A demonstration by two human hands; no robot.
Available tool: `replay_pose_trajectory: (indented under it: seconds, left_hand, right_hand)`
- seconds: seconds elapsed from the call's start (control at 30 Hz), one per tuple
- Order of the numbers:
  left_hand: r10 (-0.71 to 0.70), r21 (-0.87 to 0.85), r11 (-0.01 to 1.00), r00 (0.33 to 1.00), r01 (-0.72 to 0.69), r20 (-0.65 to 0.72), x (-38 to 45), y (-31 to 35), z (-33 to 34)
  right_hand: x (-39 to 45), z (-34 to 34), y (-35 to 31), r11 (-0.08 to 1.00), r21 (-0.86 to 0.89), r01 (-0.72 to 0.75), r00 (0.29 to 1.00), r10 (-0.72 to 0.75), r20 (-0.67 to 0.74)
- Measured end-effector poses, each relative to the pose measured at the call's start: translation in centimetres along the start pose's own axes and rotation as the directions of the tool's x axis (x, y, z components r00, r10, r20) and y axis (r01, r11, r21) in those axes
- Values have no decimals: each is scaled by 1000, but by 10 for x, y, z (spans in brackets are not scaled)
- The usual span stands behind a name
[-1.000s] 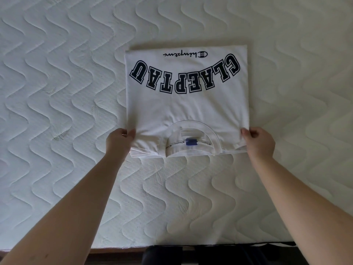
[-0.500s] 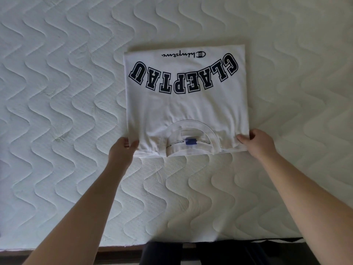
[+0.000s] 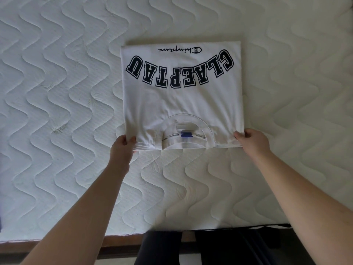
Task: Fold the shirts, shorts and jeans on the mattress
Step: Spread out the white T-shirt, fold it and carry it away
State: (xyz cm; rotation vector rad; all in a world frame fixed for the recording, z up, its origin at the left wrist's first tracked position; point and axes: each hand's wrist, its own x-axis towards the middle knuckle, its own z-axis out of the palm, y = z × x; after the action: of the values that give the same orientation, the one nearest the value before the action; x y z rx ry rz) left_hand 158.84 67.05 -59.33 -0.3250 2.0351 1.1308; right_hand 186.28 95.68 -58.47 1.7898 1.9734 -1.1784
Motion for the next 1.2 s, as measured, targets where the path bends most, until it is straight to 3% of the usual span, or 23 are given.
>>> replay_pose_trajectory:
  seconds: [0.27, 0.53, 0.77, 1.0, 1.2]
  left_hand:
    - [36, 105, 994, 999, -35, -3, -10, -21, -11]
    - [70, 84, 994, 998, -69, -3, -21, -32, -14]
    - [90, 1, 996, 994, -91, 60, -30, -10, -23]
    - [265, 170, 944, 957, -282, 115, -10, 25, -35]
    - [444, 275, 851, 893, -448, 81, 25, 69, -40]
  right_hand:
    - [-48, 17, 48, 999, -45, -28, 997, 25, -72]
    - [-119, 69, 83, 971, 176, -160, 982, 175, -71]
    - [-171, 114, 81, 918, 286, -273, 962, 262, 79]
    - [-217, 163, 49, 787, 439, -434, 900, 351, 261]
    - [-256, 216, -3, 693, 497, -523, 848, 361, 388]
